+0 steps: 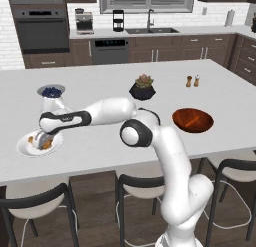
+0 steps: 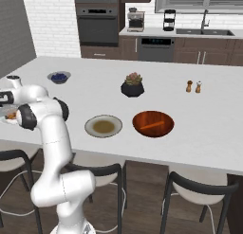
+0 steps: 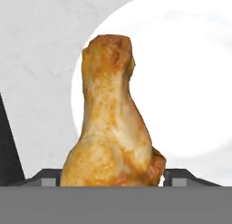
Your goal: Pick the chicken drumstick and carrot from their plates and place them in the bowl. Then put the bowl in the fridge.
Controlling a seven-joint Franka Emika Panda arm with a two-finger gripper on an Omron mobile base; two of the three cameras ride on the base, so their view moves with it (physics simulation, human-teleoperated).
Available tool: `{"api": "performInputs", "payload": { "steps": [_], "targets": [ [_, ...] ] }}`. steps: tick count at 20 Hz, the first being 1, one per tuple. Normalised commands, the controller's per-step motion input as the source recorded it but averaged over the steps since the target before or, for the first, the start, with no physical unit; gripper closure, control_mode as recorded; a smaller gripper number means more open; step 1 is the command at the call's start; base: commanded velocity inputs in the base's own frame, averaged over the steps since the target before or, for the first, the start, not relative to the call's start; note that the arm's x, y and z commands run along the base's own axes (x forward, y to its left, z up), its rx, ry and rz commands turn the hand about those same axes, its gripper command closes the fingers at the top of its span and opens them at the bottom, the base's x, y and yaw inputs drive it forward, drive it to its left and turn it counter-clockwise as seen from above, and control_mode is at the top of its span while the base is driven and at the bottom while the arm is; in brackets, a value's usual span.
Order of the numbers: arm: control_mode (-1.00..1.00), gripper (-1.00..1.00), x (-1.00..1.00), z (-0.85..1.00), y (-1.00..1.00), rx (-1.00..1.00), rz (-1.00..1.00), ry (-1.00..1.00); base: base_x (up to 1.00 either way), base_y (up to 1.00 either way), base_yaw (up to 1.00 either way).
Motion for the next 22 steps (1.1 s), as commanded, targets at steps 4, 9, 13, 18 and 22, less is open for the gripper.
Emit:
{"api": "performInputs", "payload": {
  "steps": [4, 9, 13, 18, 22],
  "targets": [
    [-1.00, 1.00, -1.00, 0.42, -1.00, 0.01, -0.01, -0.11, 0.00, 0.00, 0.00],
    [-1.00, 1.00, -0.75, 0.56, -0.98, 0.00, -0.10, 0.00, 0.00, 0.00, 0.00],
    [-1.00, 1.00, -0.53, 0.59, -1.00, 0.00, -0.12, 0.00, 0.00, 0.00, 0.00],
    [-1.00, 1.00, -0.25, 0.61, -1.00, 0.00, -0.15, 0.01, 0.00, 0.00, 0.00],
    [-1.00, 1.00, -0.07, 0.53, -1.00, 0.00, -0.18, 0.00, 0.00, 0.00, 0.00]
  ]
}}
